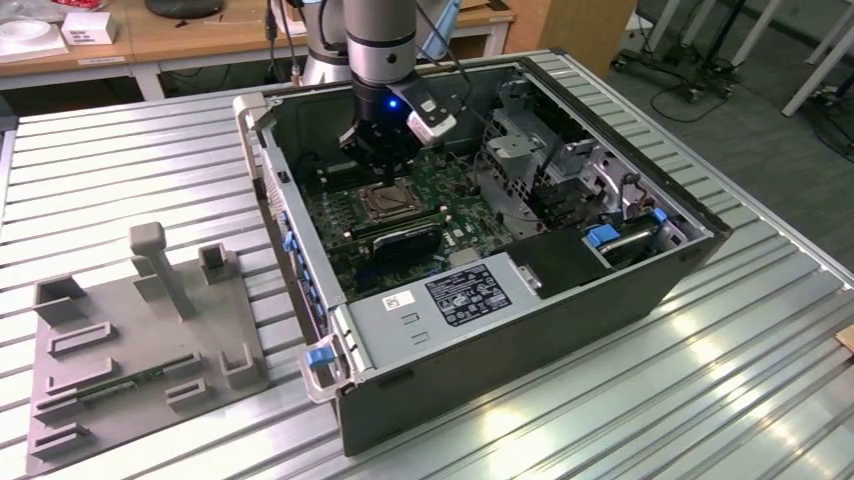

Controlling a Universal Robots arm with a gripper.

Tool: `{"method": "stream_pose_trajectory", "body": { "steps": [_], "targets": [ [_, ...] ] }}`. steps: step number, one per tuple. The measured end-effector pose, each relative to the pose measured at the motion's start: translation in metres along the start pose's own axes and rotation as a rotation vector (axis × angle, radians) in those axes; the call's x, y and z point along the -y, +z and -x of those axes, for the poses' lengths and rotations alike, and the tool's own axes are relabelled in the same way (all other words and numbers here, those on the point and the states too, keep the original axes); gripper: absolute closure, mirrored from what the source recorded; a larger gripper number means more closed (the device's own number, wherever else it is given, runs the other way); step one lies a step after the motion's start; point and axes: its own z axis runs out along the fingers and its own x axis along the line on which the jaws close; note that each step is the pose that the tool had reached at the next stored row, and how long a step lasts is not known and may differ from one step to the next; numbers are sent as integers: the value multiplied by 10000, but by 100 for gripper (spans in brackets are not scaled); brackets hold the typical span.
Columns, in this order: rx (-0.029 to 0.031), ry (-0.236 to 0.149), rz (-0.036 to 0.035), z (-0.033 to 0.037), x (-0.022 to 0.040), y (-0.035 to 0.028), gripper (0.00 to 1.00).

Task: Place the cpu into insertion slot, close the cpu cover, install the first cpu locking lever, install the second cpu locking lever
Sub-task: 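Install the first cpu locking lever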

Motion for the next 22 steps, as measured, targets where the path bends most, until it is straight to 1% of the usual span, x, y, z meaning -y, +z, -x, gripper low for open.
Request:
{"method": "stream_pose_trajectory", "body": {
  "steps": [3, 22],
  "targets": [
    [1, 1, 2, 1, 14, 0, 89],
    [-1, 0, -1, 2, 18, -14, 89]
  ]
}}
